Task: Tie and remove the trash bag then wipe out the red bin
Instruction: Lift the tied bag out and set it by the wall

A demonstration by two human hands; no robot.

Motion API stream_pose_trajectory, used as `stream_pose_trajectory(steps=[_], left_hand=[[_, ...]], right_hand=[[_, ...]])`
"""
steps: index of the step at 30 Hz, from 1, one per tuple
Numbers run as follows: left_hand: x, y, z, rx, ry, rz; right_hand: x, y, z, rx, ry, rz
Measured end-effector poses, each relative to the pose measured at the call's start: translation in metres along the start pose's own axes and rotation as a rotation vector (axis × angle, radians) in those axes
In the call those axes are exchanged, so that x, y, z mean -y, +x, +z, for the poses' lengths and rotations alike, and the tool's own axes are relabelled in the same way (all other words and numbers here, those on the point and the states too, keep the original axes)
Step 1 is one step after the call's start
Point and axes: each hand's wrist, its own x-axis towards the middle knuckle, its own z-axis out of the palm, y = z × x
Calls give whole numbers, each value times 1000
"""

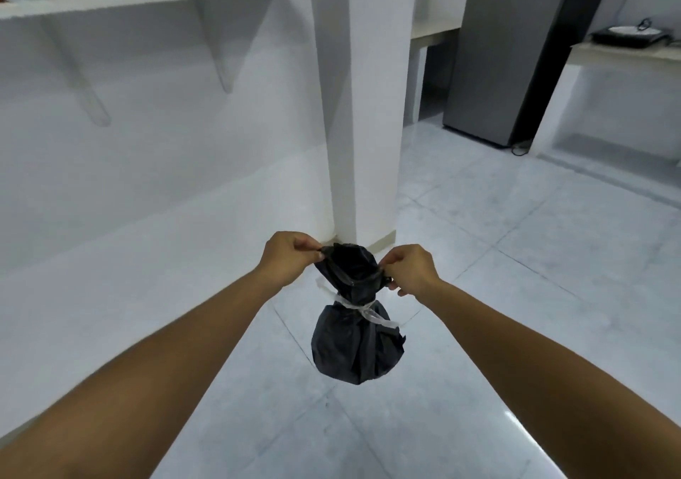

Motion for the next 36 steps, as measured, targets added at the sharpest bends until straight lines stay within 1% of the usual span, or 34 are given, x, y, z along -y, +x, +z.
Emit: stream_pose_trajectory(steps=[6, 13, 19, 23, 29, 33, 36], left_hand=[[19, 110, -25, 28, 15, -30], [53, 236, -20, 35, 89, -63], [87, 343, -11, 23, 181, -127], [121, 411, 3, 3, 190, -175], [173, 499, 33, 54, 129, -220], [228, 558, 64, 73, 140, -218], [270, 594, 88, 68, 146, -222]], right_hand=[[29, 88, 40, -76, 119, 111], [41, 211, 72, -50, 201, 203], [44, 322, 92, -8, 163, 283], [34, 398, 122, -19, 81, 254], [7, 489, 170, -61, 43, 267], [-27, 549, 212, -99, 9, 278], [-54, 594, 240, -133, 28, 314]])
